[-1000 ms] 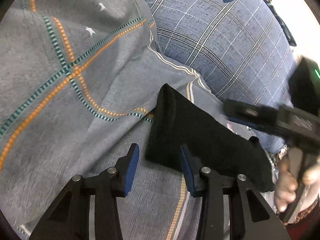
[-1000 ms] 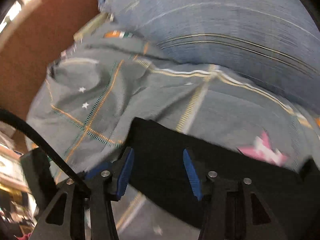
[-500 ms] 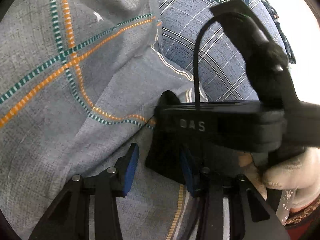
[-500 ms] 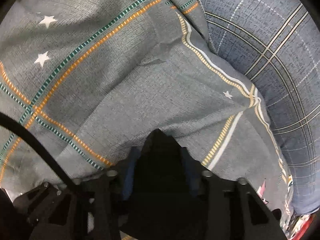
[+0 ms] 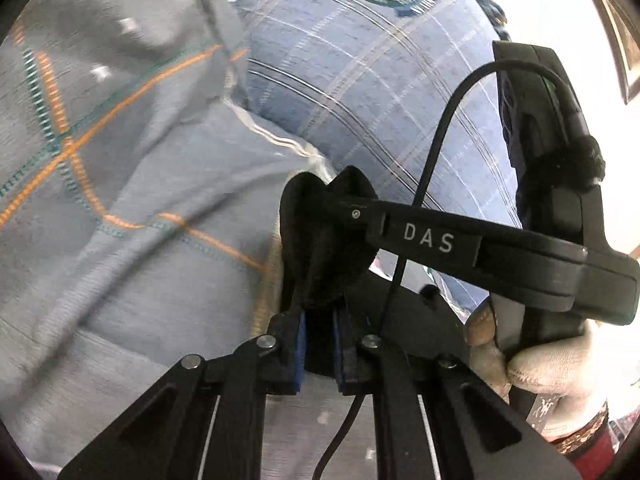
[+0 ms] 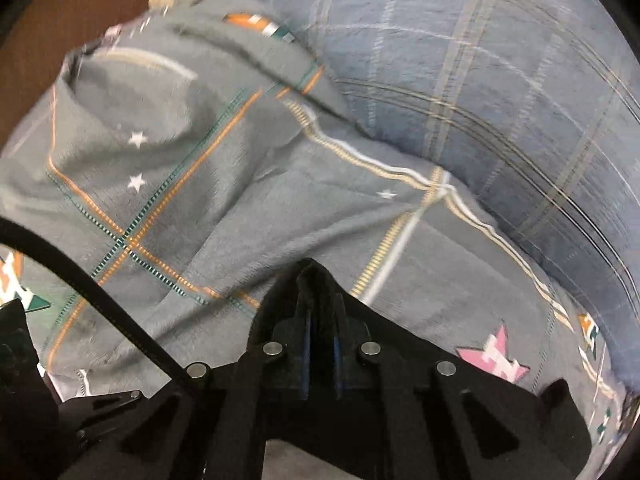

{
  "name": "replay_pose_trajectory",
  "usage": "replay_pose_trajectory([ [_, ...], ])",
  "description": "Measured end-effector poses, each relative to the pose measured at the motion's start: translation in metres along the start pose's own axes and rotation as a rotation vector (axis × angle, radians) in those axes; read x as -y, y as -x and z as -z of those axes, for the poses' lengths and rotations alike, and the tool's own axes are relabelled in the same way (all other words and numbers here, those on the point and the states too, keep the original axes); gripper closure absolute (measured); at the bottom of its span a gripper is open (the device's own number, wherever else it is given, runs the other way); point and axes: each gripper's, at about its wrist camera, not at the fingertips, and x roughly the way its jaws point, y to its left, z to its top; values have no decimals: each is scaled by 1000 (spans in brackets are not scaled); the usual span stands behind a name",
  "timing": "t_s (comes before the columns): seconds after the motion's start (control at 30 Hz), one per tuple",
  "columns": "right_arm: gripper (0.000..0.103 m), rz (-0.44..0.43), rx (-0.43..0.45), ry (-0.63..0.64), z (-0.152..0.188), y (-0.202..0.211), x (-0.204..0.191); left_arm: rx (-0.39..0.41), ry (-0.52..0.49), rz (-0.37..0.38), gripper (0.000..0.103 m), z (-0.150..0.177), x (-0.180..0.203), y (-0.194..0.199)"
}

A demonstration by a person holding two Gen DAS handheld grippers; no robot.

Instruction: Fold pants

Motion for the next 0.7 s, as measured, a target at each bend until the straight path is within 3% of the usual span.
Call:
replay_pose_trajectory([
  [0.27, 95, -32, 75, -172, 38, 32, 75, -65, -130, 5, 93, 20, 71, -36],
  [0.57, 94, -76, 110, -411, 116, 35, 170, -199, -301, -42, 92, 67, 130, -100],
  [0.63, 88, -82, 119, -470, 132, 30, 188, -227, -327, -75, 87, 79, 136, -113],
  [0.7, 76, -63, 142, -519, 147, 29, 204, -250, -328, -65, 82, 87, 138, -110],
])
